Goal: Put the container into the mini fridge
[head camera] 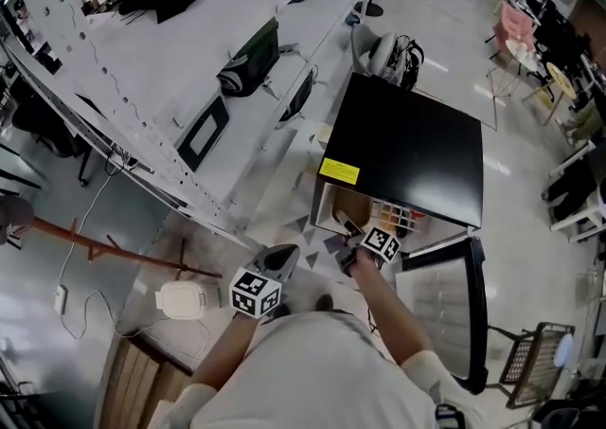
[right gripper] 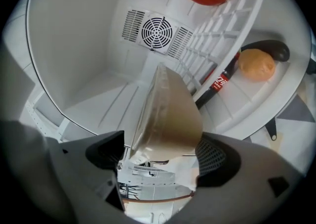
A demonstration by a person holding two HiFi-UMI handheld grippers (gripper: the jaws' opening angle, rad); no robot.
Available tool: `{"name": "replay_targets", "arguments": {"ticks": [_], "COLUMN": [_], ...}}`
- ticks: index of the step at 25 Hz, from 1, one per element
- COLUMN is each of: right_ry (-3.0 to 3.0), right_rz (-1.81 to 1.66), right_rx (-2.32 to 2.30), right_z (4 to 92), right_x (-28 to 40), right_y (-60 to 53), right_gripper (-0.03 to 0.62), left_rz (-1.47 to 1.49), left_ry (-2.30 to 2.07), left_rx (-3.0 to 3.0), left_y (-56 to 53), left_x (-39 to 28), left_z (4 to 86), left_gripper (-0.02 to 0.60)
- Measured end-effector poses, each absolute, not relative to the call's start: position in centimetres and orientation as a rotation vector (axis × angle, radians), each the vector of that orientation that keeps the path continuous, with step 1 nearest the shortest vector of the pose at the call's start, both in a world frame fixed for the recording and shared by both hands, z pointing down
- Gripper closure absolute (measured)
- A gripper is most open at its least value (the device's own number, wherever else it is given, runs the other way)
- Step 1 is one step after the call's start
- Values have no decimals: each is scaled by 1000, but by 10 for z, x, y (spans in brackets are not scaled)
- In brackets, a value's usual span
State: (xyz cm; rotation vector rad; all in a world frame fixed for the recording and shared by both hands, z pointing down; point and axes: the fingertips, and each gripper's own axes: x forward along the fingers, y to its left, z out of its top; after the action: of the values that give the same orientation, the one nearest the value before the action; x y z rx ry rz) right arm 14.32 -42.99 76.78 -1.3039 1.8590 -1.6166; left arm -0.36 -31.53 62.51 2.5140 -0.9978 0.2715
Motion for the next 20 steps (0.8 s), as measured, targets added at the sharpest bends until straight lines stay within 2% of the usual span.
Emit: {"name": "replay_targets", "arguments": {"ticks": [8,16,20], "right_ry": [1877,2318,2548], "right_rz": [-1516,-1149,-918], "right_rx": [-1364,-1785,-1988], "right_z": [758,746,747], "right_x": [154,148,142], "right_y": [-405,-382,-381], "right_gripper": [151,155,187], "left_rz": [277,264,254], "left_ry": [-946,-913,-935], "left_rx": [2544,2557,2548], "left_y": [-310,-304,-304], "left_x": [6,13,8], "left_z": [623,624,623], "left_gripper": [577,577,577]}}
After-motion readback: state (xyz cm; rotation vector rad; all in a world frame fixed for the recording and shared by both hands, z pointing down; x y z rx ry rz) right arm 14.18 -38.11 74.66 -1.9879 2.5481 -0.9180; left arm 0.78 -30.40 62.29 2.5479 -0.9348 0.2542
